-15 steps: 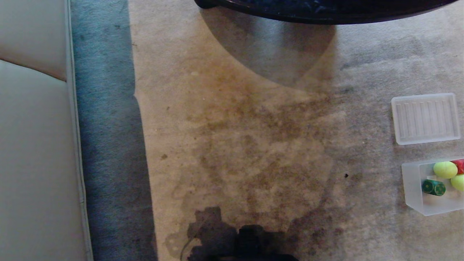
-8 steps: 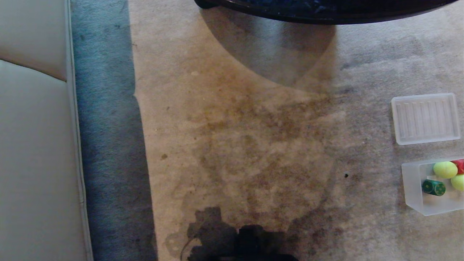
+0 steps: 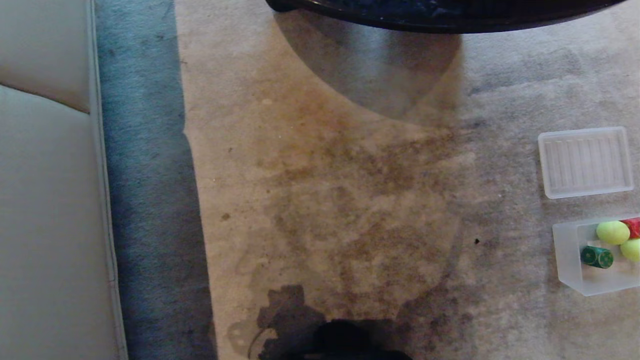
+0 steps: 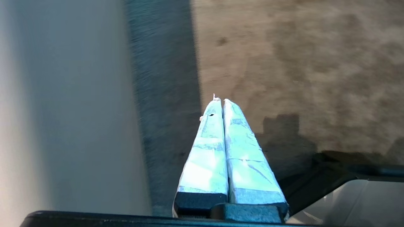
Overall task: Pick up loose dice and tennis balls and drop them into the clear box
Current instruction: Put the toys in the box
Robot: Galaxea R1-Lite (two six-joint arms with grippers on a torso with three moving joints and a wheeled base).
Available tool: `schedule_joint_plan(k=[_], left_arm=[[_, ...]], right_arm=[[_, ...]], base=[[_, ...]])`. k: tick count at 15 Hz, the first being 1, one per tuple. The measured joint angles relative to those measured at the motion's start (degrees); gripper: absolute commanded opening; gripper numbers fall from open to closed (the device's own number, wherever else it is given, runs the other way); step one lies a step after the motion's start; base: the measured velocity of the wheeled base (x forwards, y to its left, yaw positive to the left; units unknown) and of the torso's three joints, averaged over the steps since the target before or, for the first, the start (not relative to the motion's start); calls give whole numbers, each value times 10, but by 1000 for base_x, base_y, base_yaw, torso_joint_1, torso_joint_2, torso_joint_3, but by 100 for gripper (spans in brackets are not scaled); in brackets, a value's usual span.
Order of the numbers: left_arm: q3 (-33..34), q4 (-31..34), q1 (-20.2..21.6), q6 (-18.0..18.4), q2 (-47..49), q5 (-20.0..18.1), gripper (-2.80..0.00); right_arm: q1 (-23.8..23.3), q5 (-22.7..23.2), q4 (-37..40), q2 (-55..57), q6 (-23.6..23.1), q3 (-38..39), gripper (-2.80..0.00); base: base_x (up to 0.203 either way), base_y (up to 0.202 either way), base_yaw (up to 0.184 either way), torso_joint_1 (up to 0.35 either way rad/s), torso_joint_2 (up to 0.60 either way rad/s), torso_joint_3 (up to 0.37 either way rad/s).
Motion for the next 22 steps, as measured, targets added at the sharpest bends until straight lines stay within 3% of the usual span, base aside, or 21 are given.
schedule_joint_plan(k=[22], left_arm=[[0, -1, 1, 0, 0, 0, -280]], right_arm=[[0, 1, 0, 0, 0, 0, -280]], base=[[1, 10, -156, 3, 3, 2]])
